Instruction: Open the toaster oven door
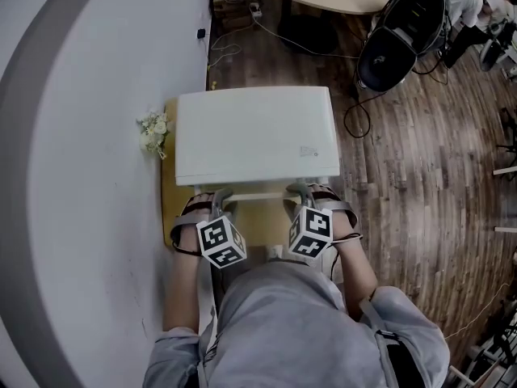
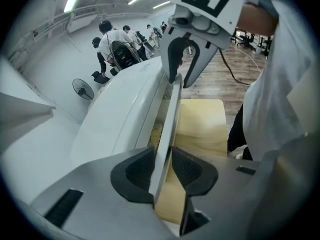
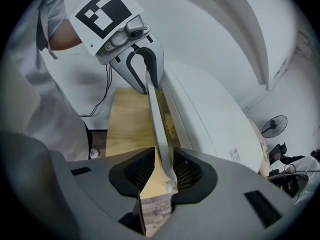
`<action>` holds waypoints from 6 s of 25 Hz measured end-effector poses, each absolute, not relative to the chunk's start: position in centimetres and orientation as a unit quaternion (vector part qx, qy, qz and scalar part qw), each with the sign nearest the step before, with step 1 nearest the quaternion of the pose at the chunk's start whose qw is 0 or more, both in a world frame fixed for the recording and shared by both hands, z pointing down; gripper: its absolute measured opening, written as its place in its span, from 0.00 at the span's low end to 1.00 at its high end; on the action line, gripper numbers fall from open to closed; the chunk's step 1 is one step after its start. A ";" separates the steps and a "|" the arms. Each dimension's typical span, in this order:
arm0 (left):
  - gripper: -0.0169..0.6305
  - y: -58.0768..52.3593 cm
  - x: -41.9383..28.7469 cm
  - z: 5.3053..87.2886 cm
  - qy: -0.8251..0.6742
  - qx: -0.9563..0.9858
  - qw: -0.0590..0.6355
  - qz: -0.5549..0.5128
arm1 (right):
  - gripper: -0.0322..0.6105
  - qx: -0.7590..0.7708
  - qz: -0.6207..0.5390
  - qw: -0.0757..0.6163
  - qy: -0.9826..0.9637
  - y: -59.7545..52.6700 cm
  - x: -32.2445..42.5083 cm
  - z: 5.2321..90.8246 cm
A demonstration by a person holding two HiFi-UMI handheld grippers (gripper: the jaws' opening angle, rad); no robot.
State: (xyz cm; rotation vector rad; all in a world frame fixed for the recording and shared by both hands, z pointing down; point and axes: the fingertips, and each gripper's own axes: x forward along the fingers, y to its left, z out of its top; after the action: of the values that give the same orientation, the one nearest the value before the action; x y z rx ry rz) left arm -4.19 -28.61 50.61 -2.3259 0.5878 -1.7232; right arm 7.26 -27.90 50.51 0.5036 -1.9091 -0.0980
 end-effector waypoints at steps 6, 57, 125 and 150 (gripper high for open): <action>0.18 -29.1 -4.5 50.9 0.205 -0.783 0.095 -0.580 | 0.19 0.218 -0.049 0.554 -0.802 -28.5 7.2 50.9; 0.19 -17.4 -5.8 57.7 0.333 -0.803 0.146 -0.473 | 0.19 0.373 -0.162 0.497 -0.766 -16.9 6.1 57.7; 0.16 -10.0 -7.3 66.5 0.385 -0.776 0.189 -0.463 | 0.17 0.416 -0.145 0.452 -0.776 -8.8 4.8 65.8; 0.05 -4.9 -11.2 39.7 0.555 -0.823 -0.072 -0.100 | 0.05 0.591 0.075 0.081 -0.799 -2.2 7.9 38.5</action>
State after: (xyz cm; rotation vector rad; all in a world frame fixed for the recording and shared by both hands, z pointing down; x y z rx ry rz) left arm -11.22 -4.86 39.73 -2.7099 1.8279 -0.3288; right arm 7.85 -2.17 38.53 1.7682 -2.3879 0.2244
